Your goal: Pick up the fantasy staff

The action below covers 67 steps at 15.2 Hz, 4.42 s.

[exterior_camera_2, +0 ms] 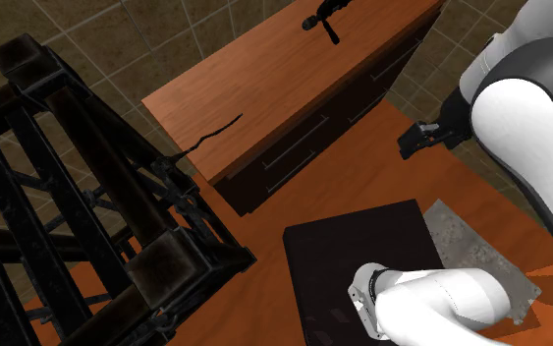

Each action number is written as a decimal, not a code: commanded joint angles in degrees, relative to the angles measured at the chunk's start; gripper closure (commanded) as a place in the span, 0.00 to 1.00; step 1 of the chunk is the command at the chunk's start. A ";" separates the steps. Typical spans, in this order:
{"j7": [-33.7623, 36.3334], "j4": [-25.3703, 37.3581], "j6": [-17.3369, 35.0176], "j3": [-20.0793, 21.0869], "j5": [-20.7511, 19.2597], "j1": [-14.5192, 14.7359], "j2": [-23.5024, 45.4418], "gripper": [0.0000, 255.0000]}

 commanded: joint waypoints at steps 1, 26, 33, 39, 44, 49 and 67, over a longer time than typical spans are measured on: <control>0.00 0.00 0.00 0.00 0.00 0.00 0.00 0.00; 56.40 -2.05 30.64 39.17 16.85 -3.25 15.10 0.00; 77.32 8.13 37.71 53.57 5.86 -11.21 31.34 0.00; 102.46 21.57 36.10 60.52 -18.80 -10.66 54.02 0.00; 114.63 36.06 30.51 53.45 -31.87 1.95 68.77 0.00; 117.25 37.45 31.67 51.30 -34.66 4.48 72.14 0.00; 117.73 36.84 32.53 51.00 -35.17 4.58 72.57 1.00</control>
